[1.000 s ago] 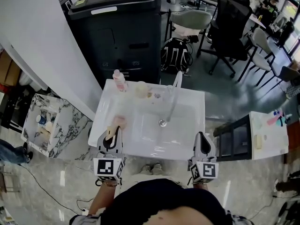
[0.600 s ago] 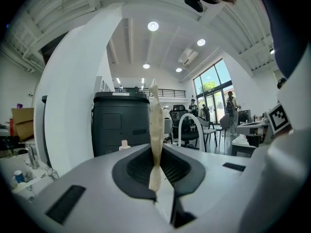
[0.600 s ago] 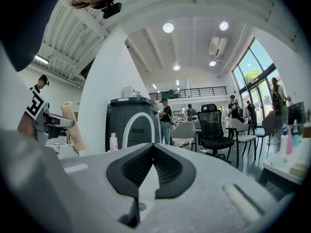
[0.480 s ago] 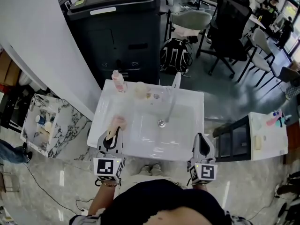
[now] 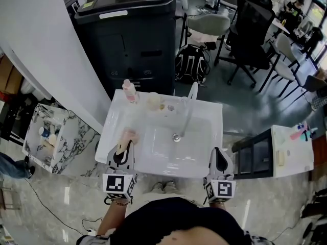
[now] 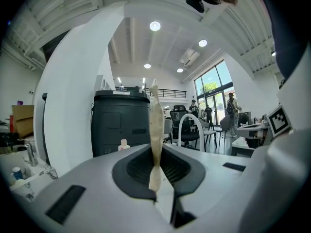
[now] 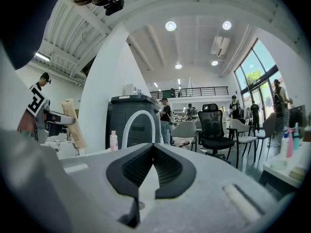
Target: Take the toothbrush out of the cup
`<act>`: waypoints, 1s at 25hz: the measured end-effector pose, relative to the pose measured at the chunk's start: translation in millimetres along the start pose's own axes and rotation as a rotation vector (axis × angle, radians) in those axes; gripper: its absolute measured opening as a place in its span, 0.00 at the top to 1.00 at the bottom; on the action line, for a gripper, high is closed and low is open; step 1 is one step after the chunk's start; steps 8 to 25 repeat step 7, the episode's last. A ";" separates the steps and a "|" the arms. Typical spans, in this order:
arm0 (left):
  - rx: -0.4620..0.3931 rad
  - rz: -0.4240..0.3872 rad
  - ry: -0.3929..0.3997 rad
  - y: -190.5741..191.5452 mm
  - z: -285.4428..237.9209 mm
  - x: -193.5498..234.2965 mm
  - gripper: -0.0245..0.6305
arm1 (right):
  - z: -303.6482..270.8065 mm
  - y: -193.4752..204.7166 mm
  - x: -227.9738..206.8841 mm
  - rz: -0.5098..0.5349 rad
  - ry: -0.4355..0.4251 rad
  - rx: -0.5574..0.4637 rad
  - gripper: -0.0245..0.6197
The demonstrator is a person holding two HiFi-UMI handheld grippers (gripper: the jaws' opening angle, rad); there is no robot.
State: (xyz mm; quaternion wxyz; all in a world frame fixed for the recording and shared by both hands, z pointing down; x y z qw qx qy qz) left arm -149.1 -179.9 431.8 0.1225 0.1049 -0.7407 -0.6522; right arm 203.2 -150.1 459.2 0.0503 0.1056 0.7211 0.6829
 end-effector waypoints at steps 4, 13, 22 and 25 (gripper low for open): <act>-0.004 -0.004 -0.008 -0.6 -1.3 5.7 0.92 | -2.4 -0.5 -0.6 -0.022 0.023 0.009 0.95; -0.005 -0.004 -0.013 0.5 -3.0 9.6 0.92 | -4.1 -0.1 0.3 -0.023 0.024 0.008 0.95; -0.005 -0.004 -0.013 0.5 -3.0 9.6 0.92 | -4.1 -0.1 0.3 -0.023 0.024 0.008 0.95; -0.005 -0.004 -0.013 0.5 -3.0 9.6 0.92 | -4.1 -0.1 0.3 -0.023 0.024 0.008 0.95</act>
Point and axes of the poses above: the fingertips, and each gripper's own axes: z backward along the fingers, x to its left, y out of its underside, the point moved 8 cm from there along z, backward along the fingers, and after that the axes turned 3 degrees about z, right-handed, at the moved point
